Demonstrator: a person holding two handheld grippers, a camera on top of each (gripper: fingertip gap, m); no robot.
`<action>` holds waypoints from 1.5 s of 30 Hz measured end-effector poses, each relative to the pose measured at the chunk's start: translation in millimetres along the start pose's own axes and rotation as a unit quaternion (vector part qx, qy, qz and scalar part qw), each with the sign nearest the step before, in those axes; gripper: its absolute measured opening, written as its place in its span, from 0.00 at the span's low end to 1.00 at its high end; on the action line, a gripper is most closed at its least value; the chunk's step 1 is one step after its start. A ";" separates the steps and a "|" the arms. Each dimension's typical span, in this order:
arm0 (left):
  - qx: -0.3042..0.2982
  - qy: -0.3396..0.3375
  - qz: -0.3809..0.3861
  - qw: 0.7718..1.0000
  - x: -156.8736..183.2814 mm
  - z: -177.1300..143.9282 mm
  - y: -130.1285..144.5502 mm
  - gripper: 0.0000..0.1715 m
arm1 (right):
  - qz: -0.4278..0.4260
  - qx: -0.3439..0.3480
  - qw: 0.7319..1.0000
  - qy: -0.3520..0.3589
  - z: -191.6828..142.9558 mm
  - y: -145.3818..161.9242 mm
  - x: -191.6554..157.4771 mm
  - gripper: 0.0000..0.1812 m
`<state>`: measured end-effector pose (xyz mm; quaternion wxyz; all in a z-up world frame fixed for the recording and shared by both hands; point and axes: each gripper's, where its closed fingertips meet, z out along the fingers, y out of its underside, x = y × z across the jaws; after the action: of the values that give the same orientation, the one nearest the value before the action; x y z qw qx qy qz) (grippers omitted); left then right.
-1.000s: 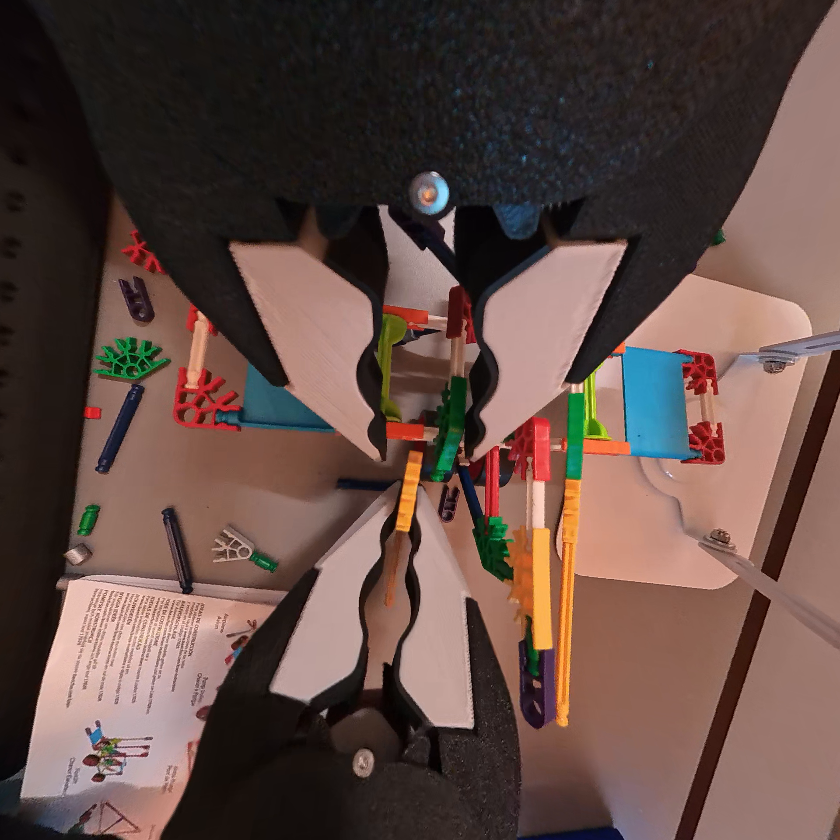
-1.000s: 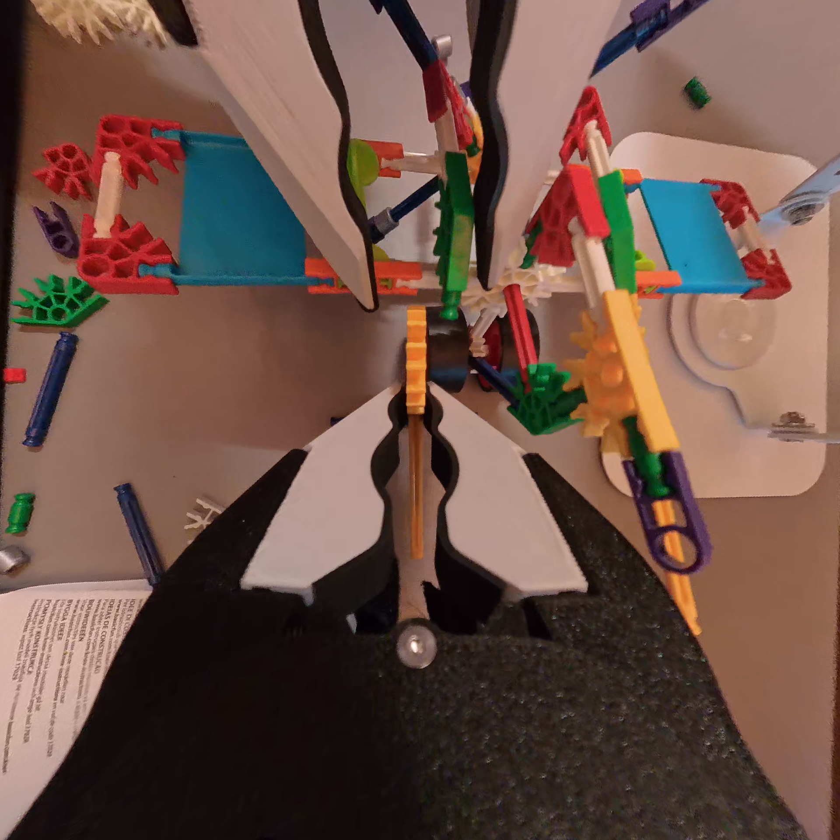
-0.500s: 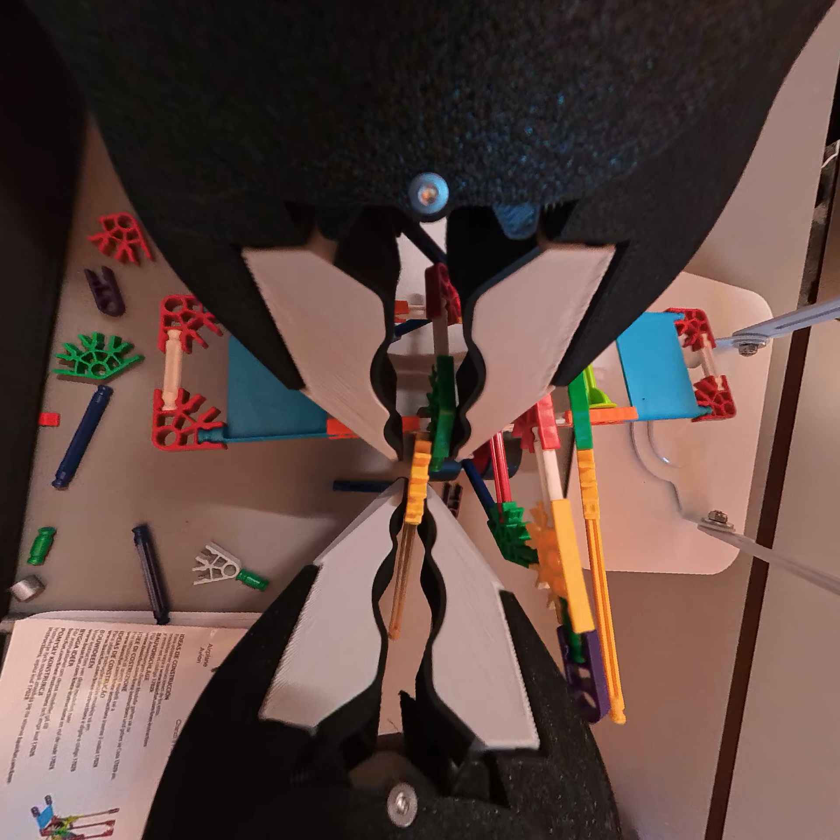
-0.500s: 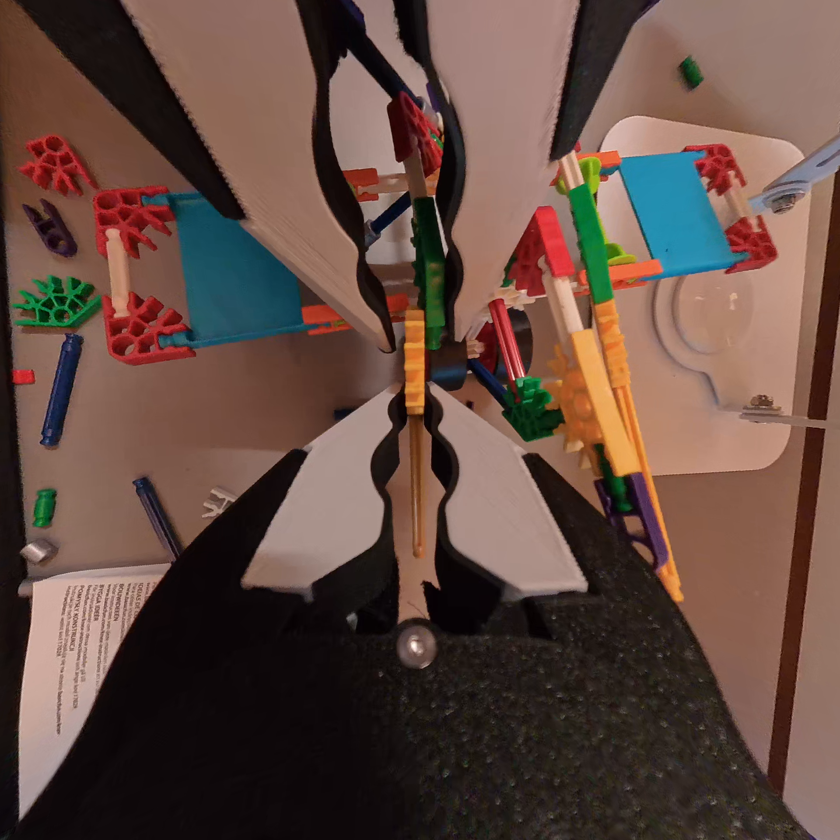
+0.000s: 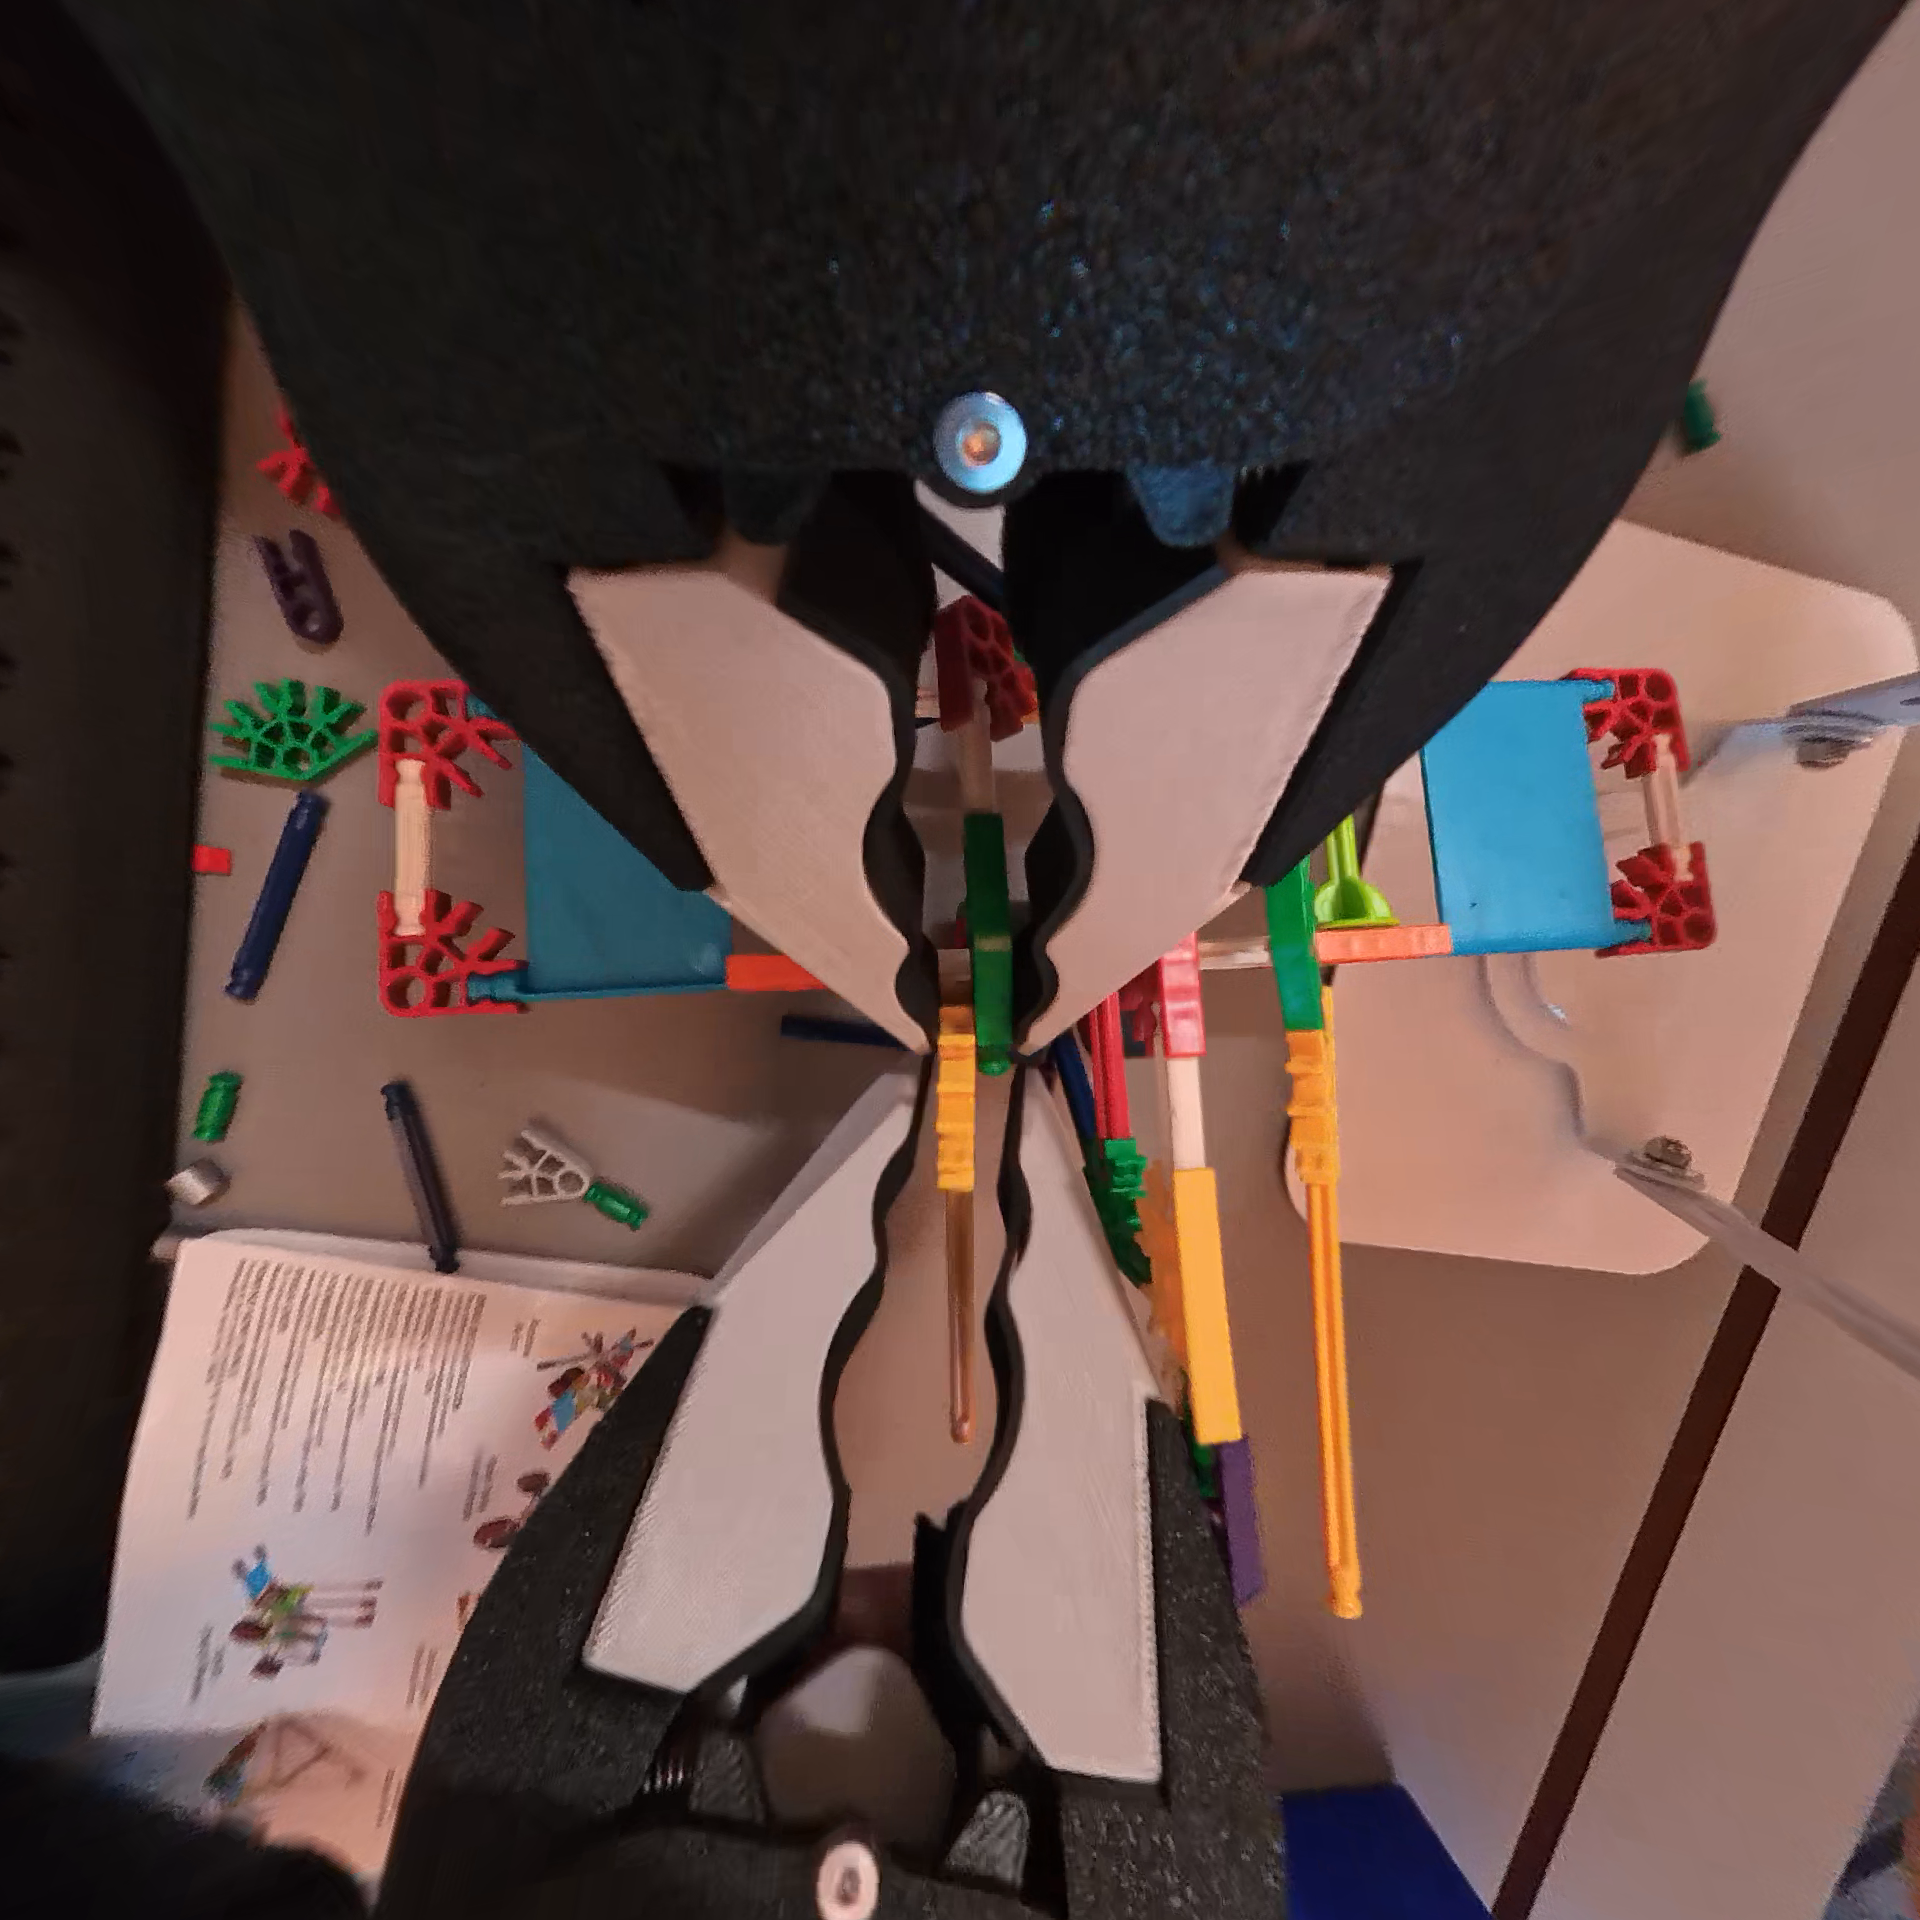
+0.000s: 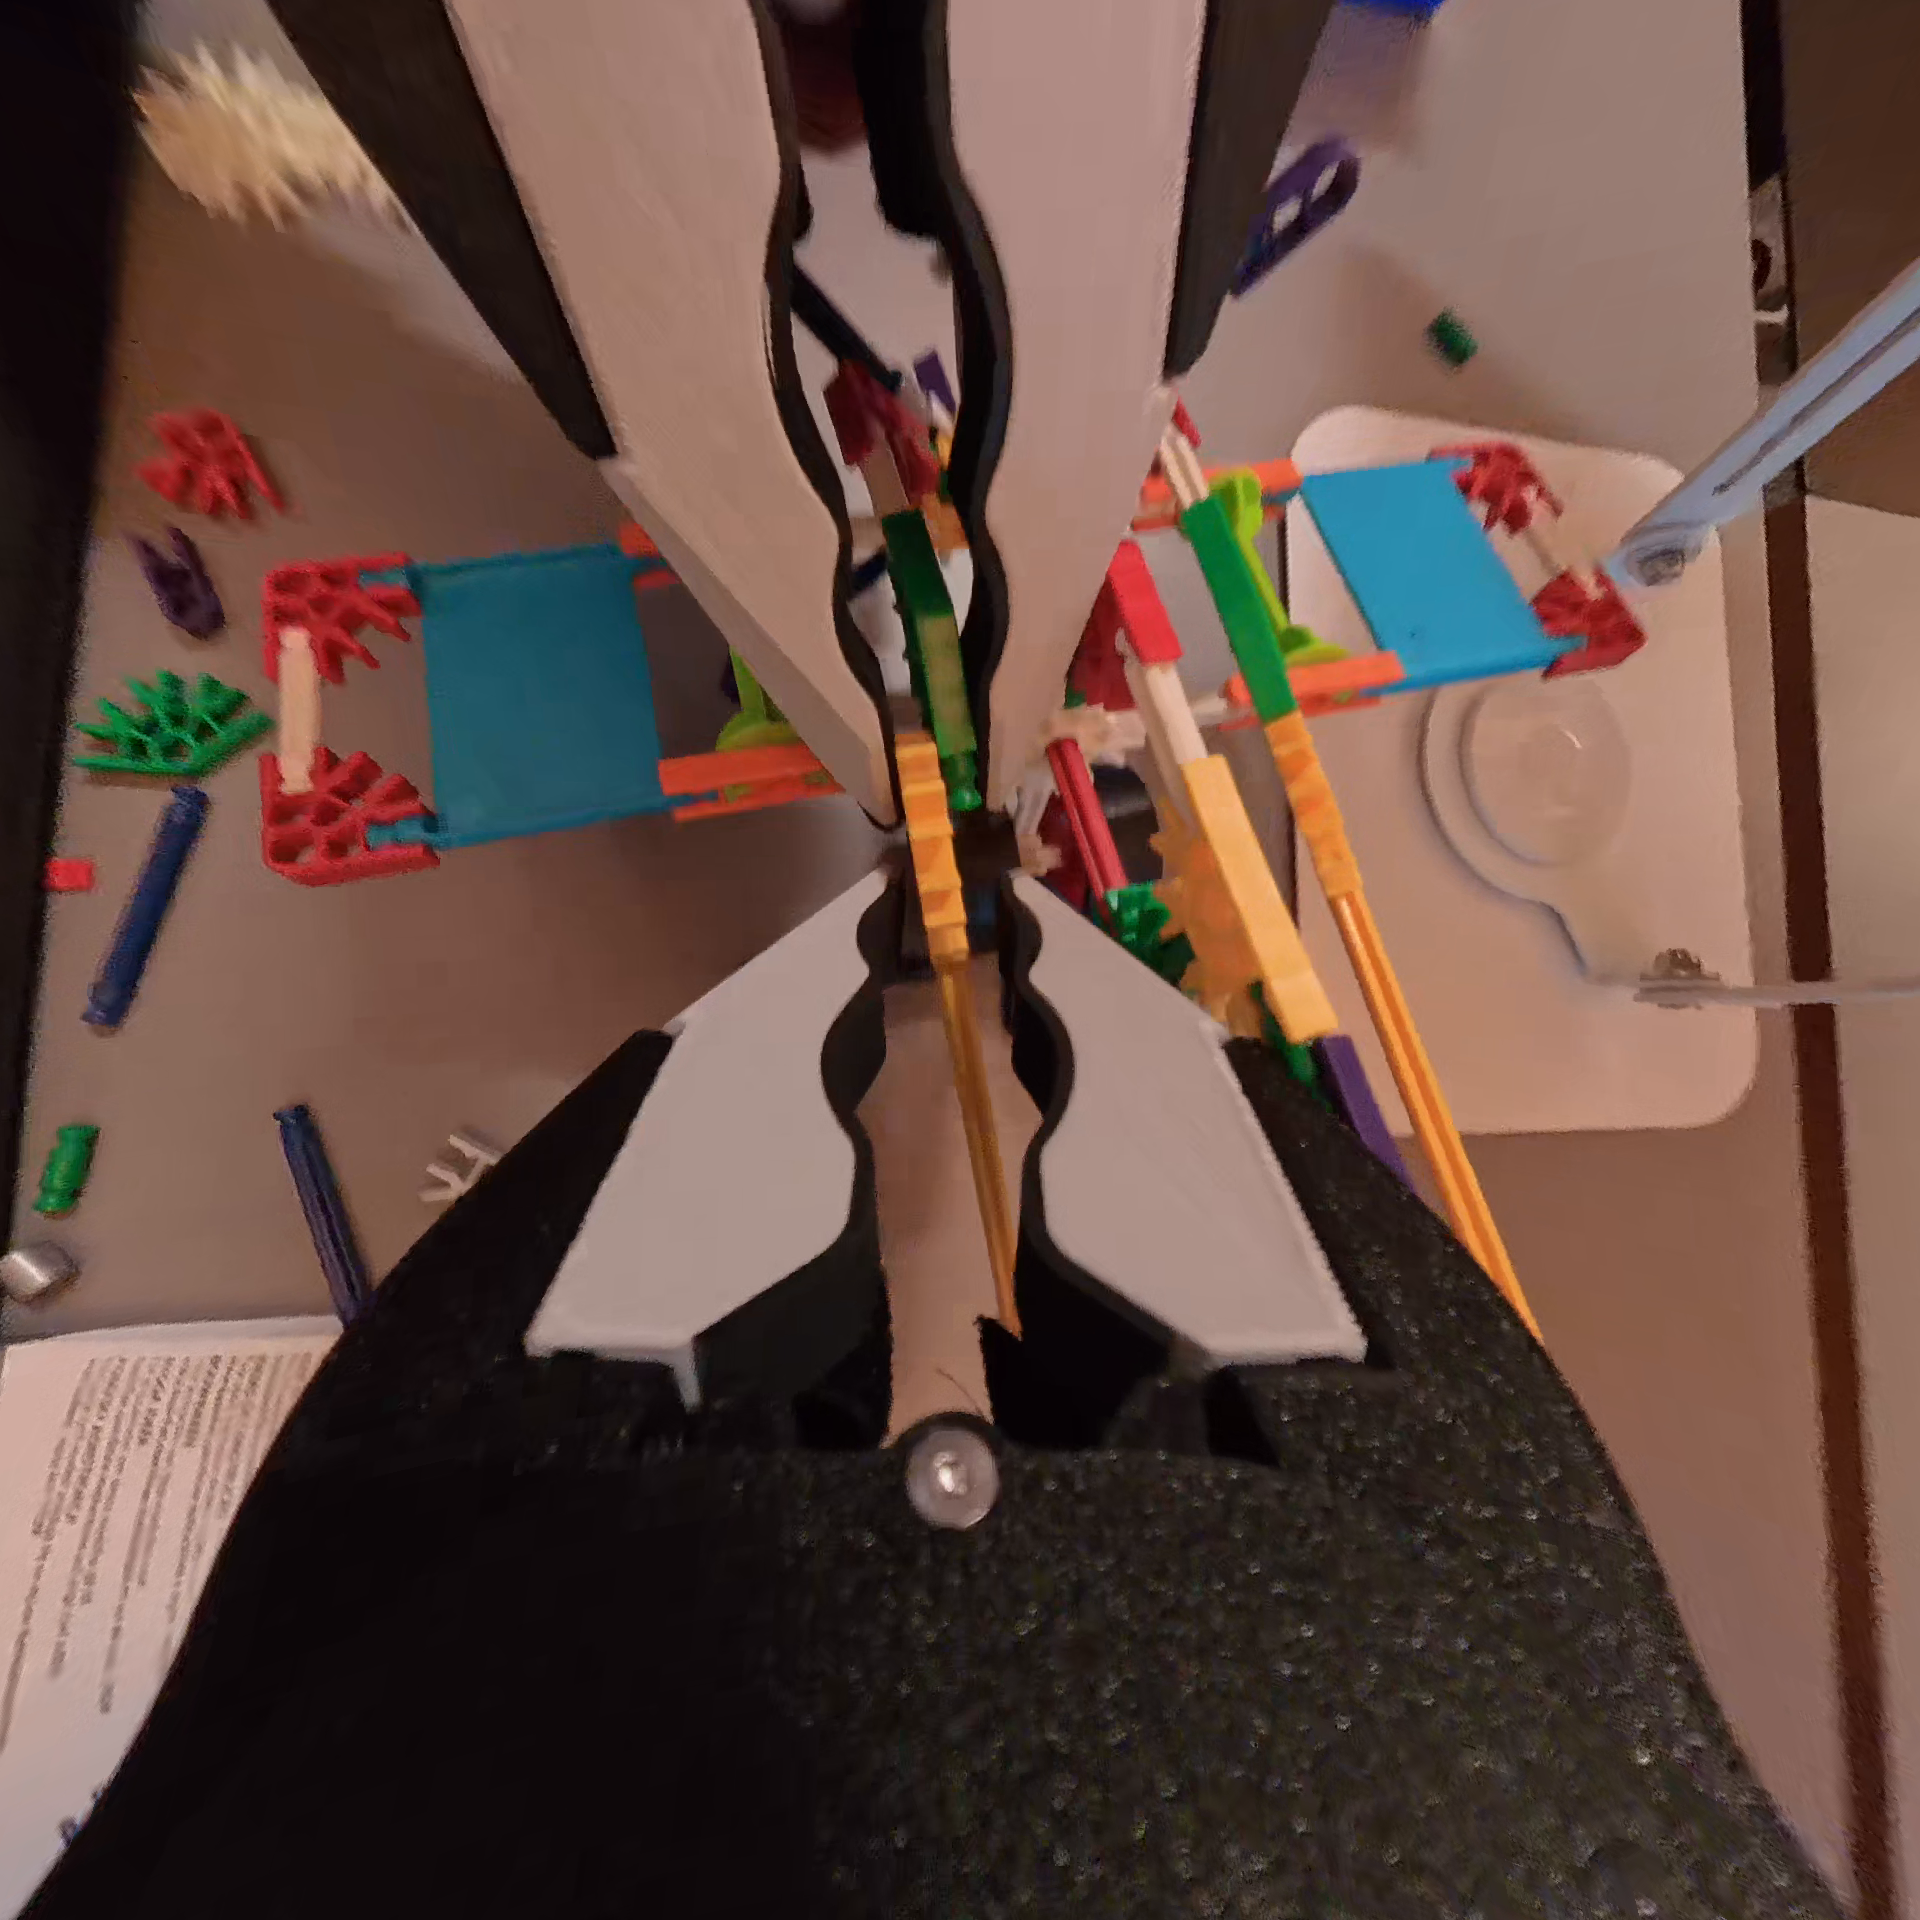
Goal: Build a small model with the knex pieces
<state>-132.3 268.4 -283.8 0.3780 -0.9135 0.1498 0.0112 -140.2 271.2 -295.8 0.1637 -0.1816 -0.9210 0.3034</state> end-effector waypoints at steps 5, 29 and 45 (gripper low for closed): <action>0.022 0.019 -0.018 0.999 1.2 -0.5 -2.9 0.07 | 0.014 0.028 0.999 -0.041 -0.4 -4.1 -6.0 0.03; -0.003 -0.004 -0.006 1.000 -0.1 -10.0 3.2 0.03 | 0.003 -0.051 0.998 -0.027 2.0 10.2 -8.0 0.03; -0.023 -0.012 0.037 0.999 8.3 -3.6 0.0 0.06 | -0.018 -0.137 0.990 0.019 -2.4 15.2 -9.1 0.03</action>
<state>-124.7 263.7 -282.3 0.3582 -0.9157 0.1782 0.0394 -127.6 279.8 -305.1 0.1605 -0.1916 -0.9537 0.1674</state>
